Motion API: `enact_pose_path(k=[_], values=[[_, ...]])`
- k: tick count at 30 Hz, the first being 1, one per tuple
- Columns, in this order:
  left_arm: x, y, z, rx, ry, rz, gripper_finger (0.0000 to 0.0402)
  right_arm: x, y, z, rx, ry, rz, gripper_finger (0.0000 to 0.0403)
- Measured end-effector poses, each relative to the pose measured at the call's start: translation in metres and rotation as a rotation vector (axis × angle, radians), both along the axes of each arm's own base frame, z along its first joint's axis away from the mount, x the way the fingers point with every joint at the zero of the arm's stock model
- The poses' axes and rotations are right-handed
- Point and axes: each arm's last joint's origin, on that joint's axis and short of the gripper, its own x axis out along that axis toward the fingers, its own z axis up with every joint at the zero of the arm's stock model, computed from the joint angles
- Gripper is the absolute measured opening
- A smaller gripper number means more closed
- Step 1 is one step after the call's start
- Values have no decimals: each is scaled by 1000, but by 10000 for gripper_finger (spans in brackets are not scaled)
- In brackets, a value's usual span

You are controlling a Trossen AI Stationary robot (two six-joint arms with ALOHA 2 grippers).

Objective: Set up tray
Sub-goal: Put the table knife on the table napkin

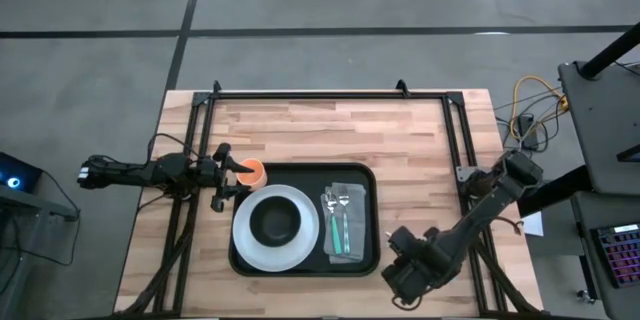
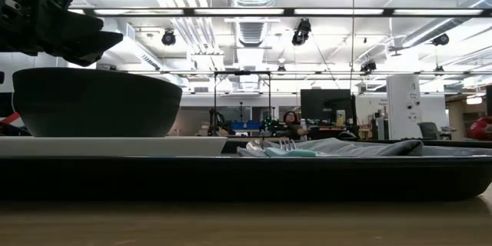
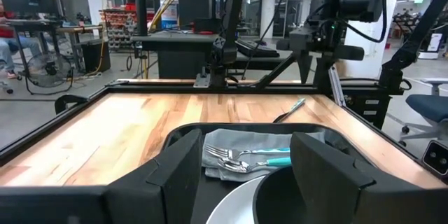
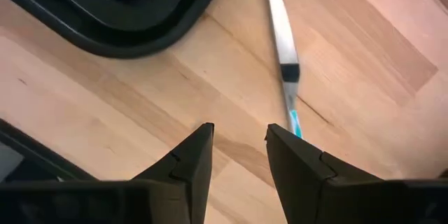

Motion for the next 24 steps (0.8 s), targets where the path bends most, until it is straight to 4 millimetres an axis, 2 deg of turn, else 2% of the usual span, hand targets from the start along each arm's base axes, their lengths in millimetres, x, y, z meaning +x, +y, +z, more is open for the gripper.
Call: enact_pose_path(k=[5, 12, 16, 20, 24], values=[[0, 0, 0, 0, 0, 0, 198, -14, -5, -1, 0, 4, 19, 127], [0, 0, 0, 0, 0, 1, 198, -39, -26, -7, 100, -97, 31, 128], [0, 0, 0, 0, 0, 1, 198, -50, -36, -21, 163, -157, 54, 127], [0, 0, 0, 0, 0, 0, 198, -61, -44, -40, 185, -74, 55, 129], [0, 0, 0, 0, 0, 0, 198, -66, -43, -52, 209, -65, 96, 129]])
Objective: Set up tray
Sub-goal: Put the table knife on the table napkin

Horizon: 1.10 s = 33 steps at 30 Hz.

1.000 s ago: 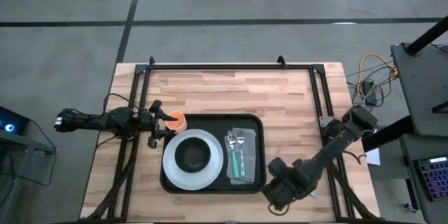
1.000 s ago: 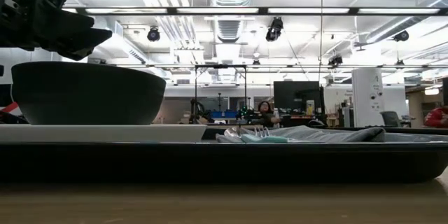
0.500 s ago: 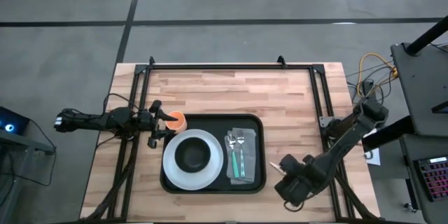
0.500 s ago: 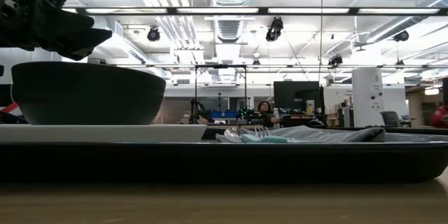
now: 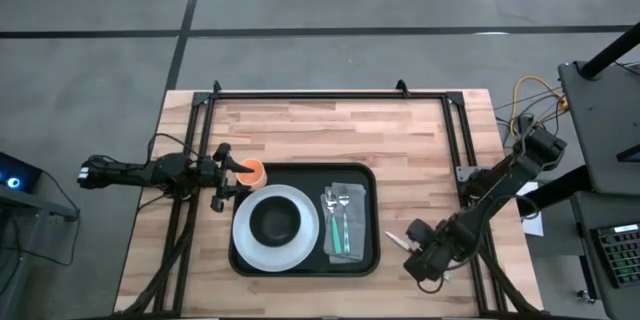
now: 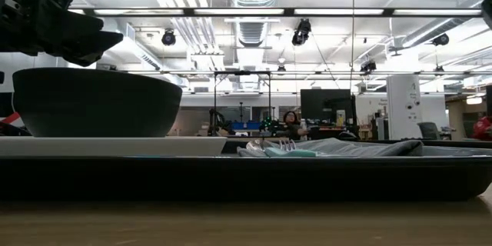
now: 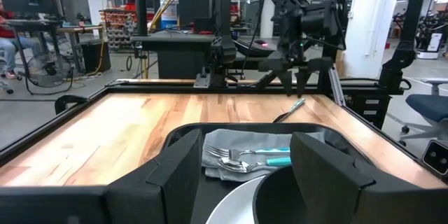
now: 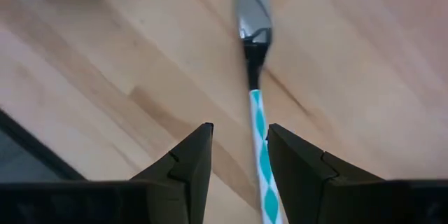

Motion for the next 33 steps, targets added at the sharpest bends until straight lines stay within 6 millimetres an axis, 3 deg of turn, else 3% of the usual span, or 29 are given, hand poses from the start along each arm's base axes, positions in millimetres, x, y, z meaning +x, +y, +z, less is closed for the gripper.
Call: enact_pose_path(k=[8, 24, 33], values=[[0, 0, 0, 0, 0, 0, 198, -9, 2, -16, -3, 33, 7, 117], [0, 0, 0, 0, 0, -1, 198, -2, 15, -52, 12, 112, 102, 94], [0, 0, 0, 0, 0, 0, 198, -3, 17, -54, 34, 133, 87, 46]])
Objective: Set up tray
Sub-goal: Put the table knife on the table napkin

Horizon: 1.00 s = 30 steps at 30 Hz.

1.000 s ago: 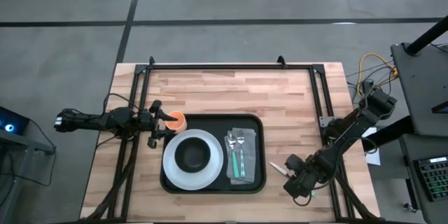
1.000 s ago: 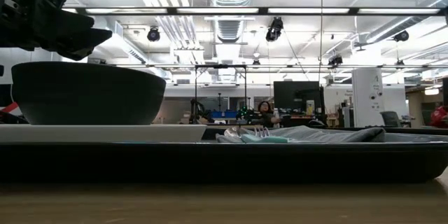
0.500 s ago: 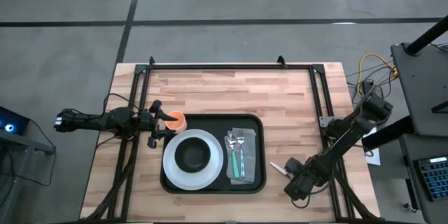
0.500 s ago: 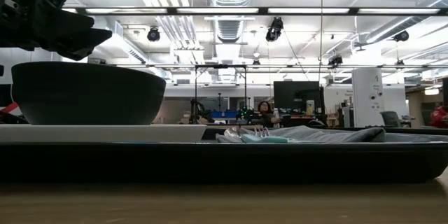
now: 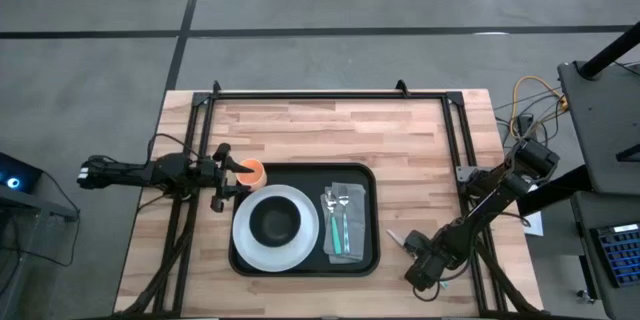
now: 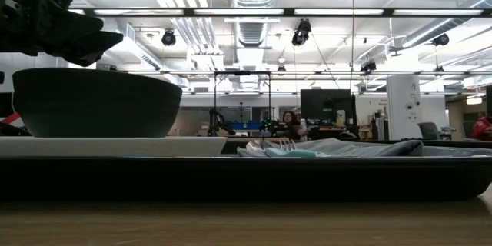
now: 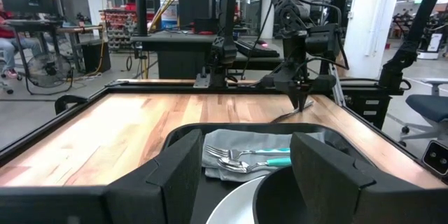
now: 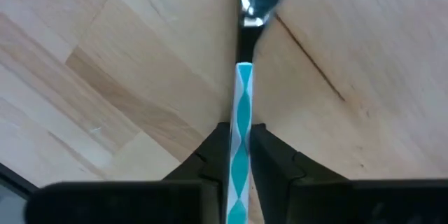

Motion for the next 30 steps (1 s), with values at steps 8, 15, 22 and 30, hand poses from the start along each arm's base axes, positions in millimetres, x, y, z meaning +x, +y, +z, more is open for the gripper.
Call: enact_pose_path(k=[8, 15, 22, 30], values=[[0, 0, 0, 0, 0, 0, 198, -1, -1, 5, 8, 4, -91, 17], [0, 0, 0, 0, 0, 0, 198, -5, -5, 8, -15, 58, -274, 15], [0, 0, 0, 0, 0, 0, 198, -4, -5, 18, -68, 84, -396, 14], [0, 0, 0, 0, 0, 0, 198, 13, -3, 45, -70, 80, -515, 13]])
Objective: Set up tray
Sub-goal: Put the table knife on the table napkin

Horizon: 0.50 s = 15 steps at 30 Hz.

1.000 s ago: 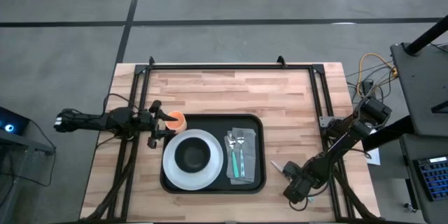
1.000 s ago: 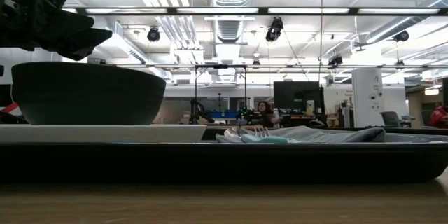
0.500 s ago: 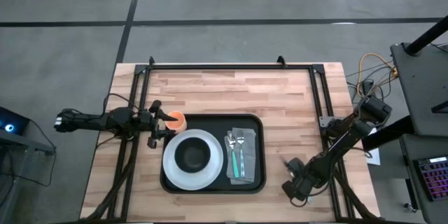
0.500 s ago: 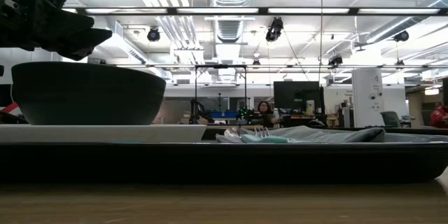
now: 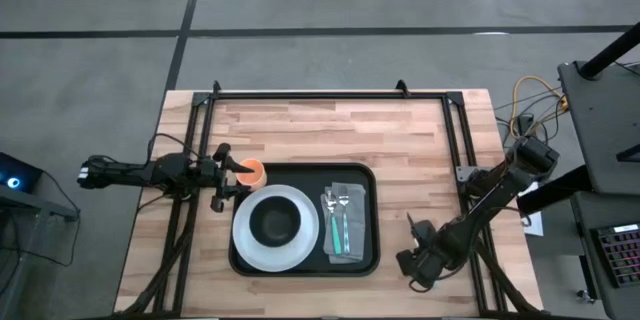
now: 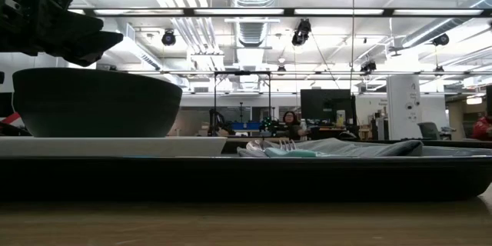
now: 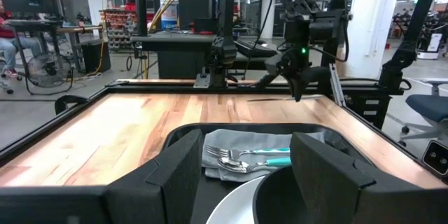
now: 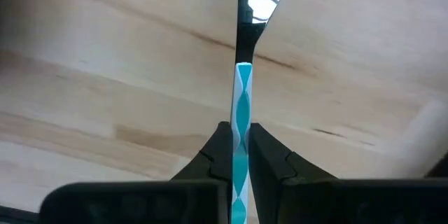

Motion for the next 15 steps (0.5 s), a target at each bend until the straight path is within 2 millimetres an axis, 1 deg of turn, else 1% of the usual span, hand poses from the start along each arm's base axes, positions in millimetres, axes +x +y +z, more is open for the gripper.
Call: enact_pose_path(k=[4, 15], values=[[0, 0, 0, 0, 0, 0, 198, 11, -4, 7, -14, -44, -40, 13], [0, 0, 0, 0, 0, 0, 198, 37, -26, 13, -2, -67, -135, 13]])
